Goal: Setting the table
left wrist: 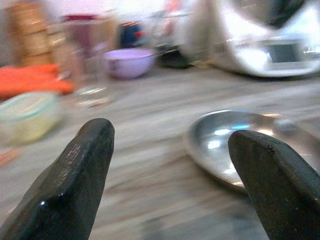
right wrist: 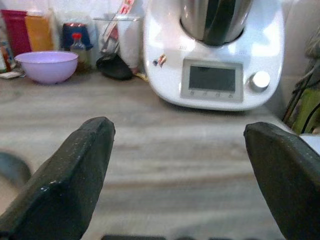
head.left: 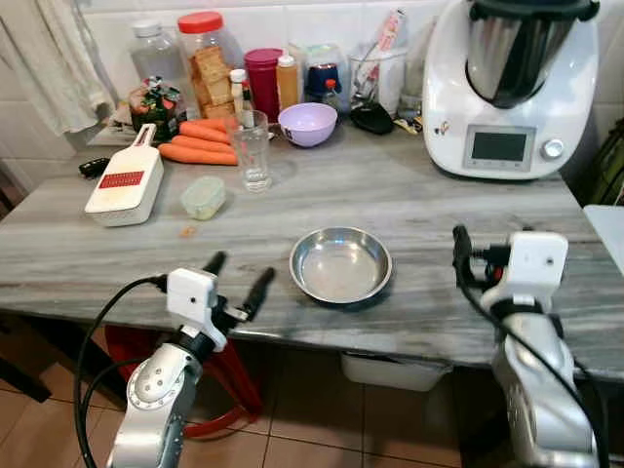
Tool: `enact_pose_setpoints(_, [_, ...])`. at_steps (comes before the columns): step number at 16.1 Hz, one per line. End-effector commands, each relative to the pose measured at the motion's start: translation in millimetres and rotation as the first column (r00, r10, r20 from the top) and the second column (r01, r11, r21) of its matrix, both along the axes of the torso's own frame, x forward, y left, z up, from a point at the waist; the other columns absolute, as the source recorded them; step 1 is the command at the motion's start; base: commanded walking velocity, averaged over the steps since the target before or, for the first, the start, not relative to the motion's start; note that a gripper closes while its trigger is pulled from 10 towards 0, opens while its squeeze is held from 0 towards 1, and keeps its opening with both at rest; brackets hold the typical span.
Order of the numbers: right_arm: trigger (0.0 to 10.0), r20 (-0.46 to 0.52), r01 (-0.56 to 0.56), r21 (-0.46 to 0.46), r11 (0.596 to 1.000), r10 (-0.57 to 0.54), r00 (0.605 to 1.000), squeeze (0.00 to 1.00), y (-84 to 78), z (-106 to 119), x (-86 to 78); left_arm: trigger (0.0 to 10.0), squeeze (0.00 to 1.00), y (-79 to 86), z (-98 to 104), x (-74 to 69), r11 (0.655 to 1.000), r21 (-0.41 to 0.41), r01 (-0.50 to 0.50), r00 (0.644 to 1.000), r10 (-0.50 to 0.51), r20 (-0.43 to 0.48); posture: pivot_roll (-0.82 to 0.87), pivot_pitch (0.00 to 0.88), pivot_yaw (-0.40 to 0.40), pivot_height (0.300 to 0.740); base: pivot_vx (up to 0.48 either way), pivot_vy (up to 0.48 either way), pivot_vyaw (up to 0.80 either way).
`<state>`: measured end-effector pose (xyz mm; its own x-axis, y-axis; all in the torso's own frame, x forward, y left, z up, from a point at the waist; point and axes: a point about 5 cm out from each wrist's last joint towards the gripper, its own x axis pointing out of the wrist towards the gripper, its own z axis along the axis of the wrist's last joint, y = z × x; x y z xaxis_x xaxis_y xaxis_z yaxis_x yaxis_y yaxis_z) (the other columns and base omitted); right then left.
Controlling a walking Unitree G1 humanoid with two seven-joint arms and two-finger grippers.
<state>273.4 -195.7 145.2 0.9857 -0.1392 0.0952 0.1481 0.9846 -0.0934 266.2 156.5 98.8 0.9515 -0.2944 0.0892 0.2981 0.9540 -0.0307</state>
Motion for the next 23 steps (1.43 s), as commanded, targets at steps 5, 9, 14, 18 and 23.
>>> enact_pose_setpoints(5, [10.0,-0.053,0.021,0.028,0.999,-0.019,0.998,0.0,3.9,-13.6,-21.7,10.0,0.0,8.9,-3.1,5.0,0.975,0.016,-0.221,0.974,0.222,-0.053,-0.07,0.013,0.066,0.74,0.0,0.0,0.0])
enact_pose_setpoints(9, [10.0,-0.001,-0.033,-0.074,0.997,0.033,0.999,0.0,7.4,-8.2,-19.7,10.0,0.0,17.3,1.6,14.8,0.956,0.053,-0.29,0.955,0.292,-0.04,-0.07,0.012,0.071,0.74,0.0,0.0,0.0])
enact_pose_setpoints(14, [10.0,-0.02,-0.076,0.072,0.995,0.077,0.997,0.0,15.1,-8.9,-22.1,10.0,0.0,11.0,2.1,14.1,0.952,0.044,-0.302,0.951,0.304,-0.051,-0.07,0.014,0.07,0.74,0.0,0.0,0.0])
enact_pose_setpoints(18, [10.0,-0.035,-0.061,0.025,0.998,0.062,0.997,0.0,14.0,-11.6,-23.1,10.0,0.0,12.2,0.0,12.0,0.951,0.057,-0.304,0.949,0.307,-0.066,-0.06,0.022,0.058,0.74,0.0,0.0,0.0])
enact_pose_setpoints(23, [10.0,-0.008,-0.107,0.015,0.994,0.107,0.994,0.0,13.5,-7.1,-21.3,10.0,0.0,8.2,-3.0,13.3,0.953,0.063,-0.295,0.951,0.299,-0.081,-0.08,0.026,0.052,0.74,-0.183,0.0,0.0])
